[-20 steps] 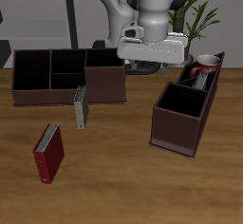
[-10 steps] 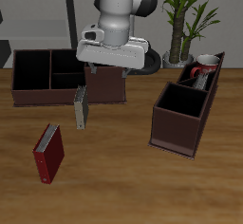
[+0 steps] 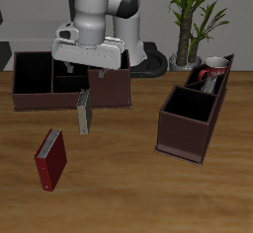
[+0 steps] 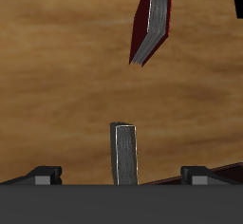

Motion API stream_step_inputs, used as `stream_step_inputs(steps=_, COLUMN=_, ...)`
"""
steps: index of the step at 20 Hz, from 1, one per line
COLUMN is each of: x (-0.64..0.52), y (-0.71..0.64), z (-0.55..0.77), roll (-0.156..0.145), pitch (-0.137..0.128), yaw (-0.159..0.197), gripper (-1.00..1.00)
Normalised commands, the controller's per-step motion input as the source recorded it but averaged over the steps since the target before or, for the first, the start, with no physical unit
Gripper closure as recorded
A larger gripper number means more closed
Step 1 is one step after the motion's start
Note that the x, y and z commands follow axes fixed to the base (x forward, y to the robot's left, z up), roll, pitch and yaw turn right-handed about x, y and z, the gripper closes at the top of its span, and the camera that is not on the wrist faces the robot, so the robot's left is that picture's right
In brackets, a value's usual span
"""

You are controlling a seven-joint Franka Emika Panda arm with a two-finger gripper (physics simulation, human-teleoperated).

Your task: Place the red mug into the left desk caddy's left compartment and place the striped book into the left desk caddy's back compartment and place the red book into the back desk caddy's front compartment

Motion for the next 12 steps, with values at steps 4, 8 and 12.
stream_step_inputs(steps=4, x=-0.17, y=-0.18, z=-0.04, roll=0.011, pitch=-0.014, yaw=0.067, gripper=-1.0)
stream_step_inputs(steps=8, x=0.34, y=-0.37, z=0.09, roll=0.046, pitch=0.059, yaw=-0.034, gripper=-1.0)
stream_step_inputs(steps=12, x=0.46, y=-0.35, z=0.09, roll=-0.038, pitch=0.046, yaw=-0.011, gripper=-1.0)
